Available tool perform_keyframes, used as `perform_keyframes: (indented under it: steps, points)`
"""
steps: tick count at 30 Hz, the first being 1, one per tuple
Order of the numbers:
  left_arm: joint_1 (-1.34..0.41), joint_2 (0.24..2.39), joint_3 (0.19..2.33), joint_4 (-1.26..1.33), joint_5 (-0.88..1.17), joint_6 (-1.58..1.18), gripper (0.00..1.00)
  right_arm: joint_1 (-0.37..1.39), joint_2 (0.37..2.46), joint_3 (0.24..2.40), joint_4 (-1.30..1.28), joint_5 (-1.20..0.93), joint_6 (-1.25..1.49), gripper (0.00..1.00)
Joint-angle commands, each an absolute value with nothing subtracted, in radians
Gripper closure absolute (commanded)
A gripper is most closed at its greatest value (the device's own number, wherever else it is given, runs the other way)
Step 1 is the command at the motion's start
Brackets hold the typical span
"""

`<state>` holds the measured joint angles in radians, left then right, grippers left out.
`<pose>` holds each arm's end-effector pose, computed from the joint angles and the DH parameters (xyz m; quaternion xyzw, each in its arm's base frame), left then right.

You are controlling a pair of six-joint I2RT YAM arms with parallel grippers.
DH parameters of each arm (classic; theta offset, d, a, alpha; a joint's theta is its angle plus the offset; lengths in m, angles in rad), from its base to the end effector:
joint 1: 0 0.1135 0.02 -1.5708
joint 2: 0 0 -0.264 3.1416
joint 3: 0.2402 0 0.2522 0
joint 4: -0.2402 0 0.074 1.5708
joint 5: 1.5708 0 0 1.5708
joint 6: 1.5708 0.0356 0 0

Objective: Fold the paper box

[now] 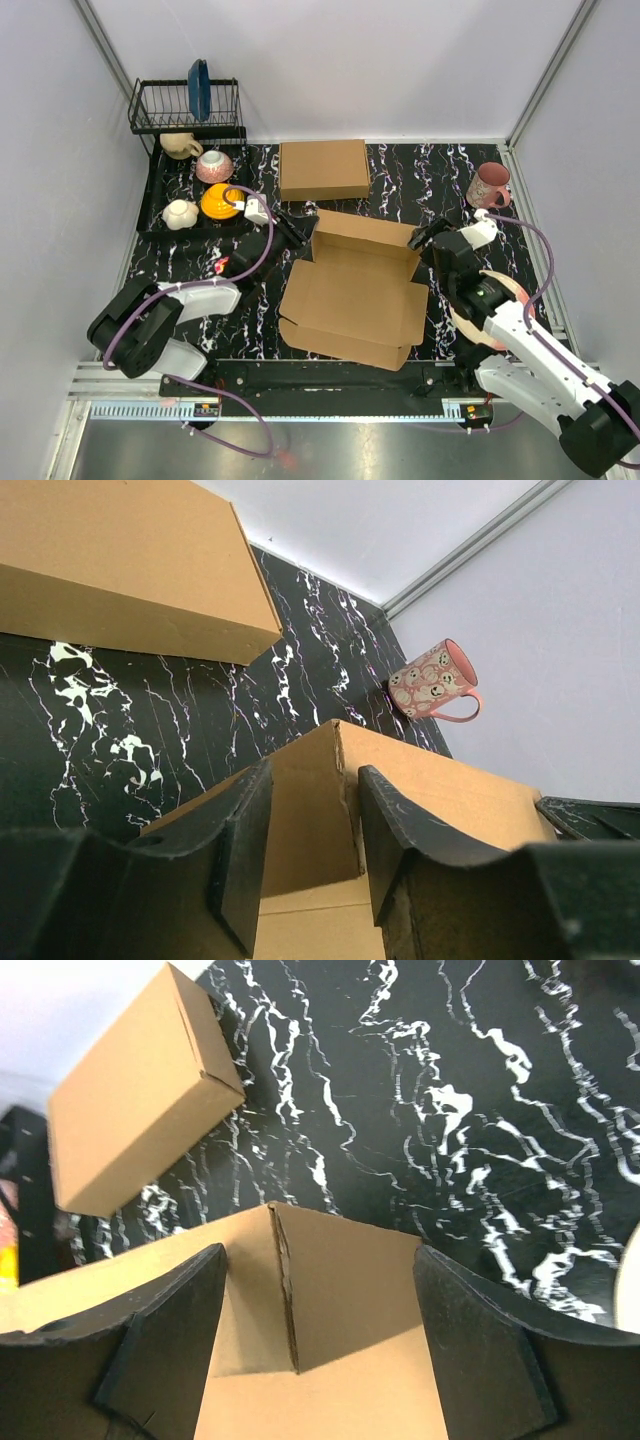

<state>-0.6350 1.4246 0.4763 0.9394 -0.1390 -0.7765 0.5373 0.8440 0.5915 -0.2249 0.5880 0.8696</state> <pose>0.2302 -0.1635 0.2097 -0.0988 0.7033 -0.4179 0.5665 0.1723 0.0797 0.2601 0.2838 0.7814 0.1331 0.5396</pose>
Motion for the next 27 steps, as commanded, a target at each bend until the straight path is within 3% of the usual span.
perform_keyframes:
  steps: [1, 8, 14, 17, 21, 27]
  points:
    - [-0.637, 1.419, 0.468, 0.739, -0.129, -0.729, 0.56, 0.551, 0.81, 0.67, -0.406, 0.65, 0.678, 0.19]
    - [-0.624, 1.368, 0.508, 0.66, -0.161, -0.721, 0.42, 0.552, 0.808, 0.831, -0.402, 0.583, 0.402, 0.18]
    - [-0.604, 1.283, 0.557, 0.575, -0.189, -0.701, 0.36, 0.578, 0.87, 0.997, -0.428, 0.466, 0.209, 0.21]
    - [-0.594, 1.22, 0.569, 0.528, -0.209, -0.7, 0.36, 0.72, 0.951, 1.1, -0.469, 0.59, 0.067, 0.22]
    - [-0.589, 1.141, 0.557, 0.508, -0.248, -0.68, 0.31, 0.945, 1.101, 1.172, -0.402, 0.918, -0.173, 0.19]
    - [-0.586, 1.079, 0.56, 0.448, -0.248, -0.664, 0.31, 1.089, 1.181, 1.155, -0.24, 1.006, -0.449, 0.18]
